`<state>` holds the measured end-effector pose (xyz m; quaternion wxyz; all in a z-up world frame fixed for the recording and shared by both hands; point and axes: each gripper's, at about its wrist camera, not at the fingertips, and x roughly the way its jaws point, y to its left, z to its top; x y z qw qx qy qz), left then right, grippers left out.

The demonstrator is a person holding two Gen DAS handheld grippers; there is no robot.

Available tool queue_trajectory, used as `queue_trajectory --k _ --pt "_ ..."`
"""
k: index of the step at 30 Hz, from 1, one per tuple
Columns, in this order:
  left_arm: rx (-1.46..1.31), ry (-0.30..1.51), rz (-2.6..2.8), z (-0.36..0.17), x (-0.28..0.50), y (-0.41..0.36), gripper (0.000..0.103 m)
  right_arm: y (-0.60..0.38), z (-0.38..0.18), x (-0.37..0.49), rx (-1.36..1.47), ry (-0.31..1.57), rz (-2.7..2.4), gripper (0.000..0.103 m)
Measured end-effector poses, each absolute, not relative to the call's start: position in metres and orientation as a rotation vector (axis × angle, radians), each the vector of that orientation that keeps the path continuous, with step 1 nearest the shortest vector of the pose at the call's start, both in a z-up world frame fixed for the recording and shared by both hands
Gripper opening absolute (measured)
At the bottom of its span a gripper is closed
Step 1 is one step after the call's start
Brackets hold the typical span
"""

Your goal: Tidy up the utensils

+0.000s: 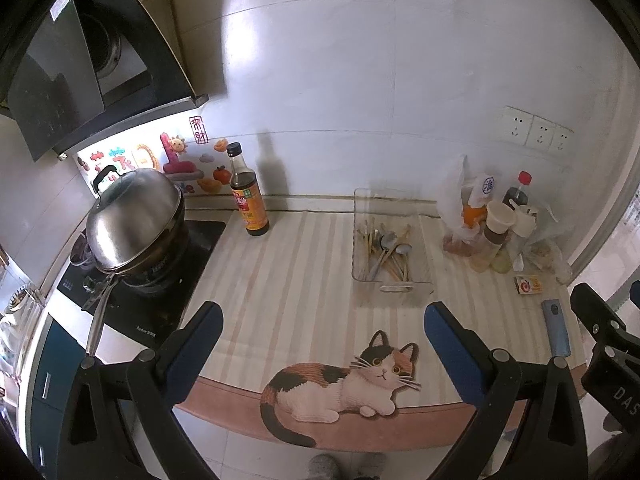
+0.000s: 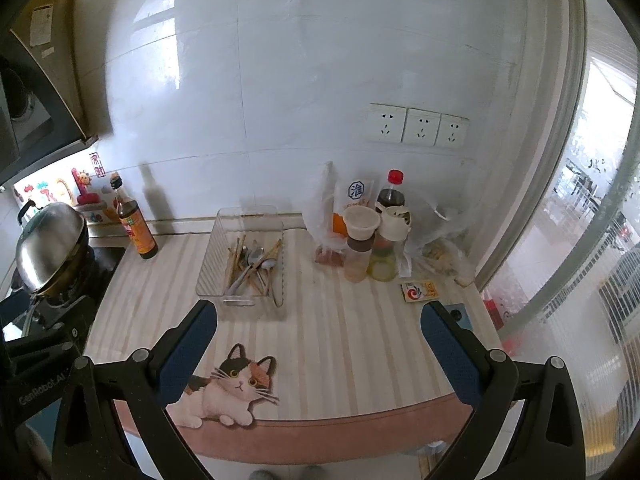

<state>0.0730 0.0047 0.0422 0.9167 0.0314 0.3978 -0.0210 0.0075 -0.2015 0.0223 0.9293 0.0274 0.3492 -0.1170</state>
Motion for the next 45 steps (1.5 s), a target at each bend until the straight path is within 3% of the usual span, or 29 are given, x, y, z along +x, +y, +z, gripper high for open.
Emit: queue_trajectory --k 45 --pt "0.064 0.822 -0.043 0.036 0.079 0.001 0.103 -0.204 0.016 0.022 0.041 0.717 -0.232 0.103"
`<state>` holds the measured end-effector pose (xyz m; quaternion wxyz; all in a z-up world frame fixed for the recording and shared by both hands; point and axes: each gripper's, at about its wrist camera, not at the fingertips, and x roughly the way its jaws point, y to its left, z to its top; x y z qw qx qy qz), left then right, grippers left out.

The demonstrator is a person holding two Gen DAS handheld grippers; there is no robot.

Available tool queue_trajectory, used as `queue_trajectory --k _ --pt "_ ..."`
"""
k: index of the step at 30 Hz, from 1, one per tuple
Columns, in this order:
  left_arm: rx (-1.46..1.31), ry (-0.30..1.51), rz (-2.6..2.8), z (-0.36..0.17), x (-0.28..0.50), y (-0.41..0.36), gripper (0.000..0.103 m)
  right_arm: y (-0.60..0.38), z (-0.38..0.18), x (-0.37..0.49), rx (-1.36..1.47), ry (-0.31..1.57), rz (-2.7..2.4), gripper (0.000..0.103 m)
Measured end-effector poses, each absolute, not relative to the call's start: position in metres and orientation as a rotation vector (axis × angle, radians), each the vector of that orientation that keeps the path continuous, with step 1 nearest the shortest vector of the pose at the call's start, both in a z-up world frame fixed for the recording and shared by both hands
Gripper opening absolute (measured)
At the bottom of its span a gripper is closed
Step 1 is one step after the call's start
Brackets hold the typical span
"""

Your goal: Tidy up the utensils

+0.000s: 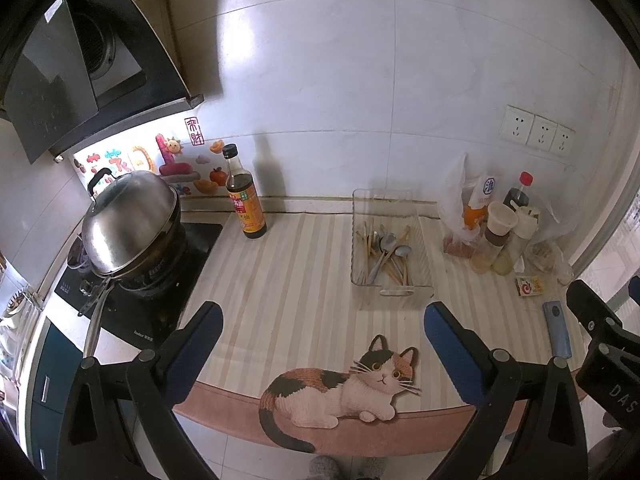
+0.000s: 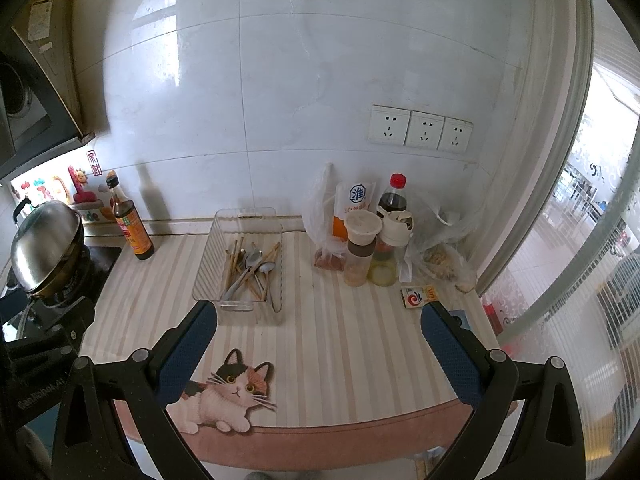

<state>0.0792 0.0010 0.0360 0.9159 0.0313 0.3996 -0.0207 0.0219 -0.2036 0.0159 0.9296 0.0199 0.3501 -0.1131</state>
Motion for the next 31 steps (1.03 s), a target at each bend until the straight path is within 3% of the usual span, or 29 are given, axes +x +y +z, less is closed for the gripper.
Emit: queue_trajectory --k 31 --pt "0.062 0.818 -0.053 0.0385 0.0821 -0.0031 0.103 -0.2053 0.0167 0.0233 0.037 0.717 -0.223 0.103"
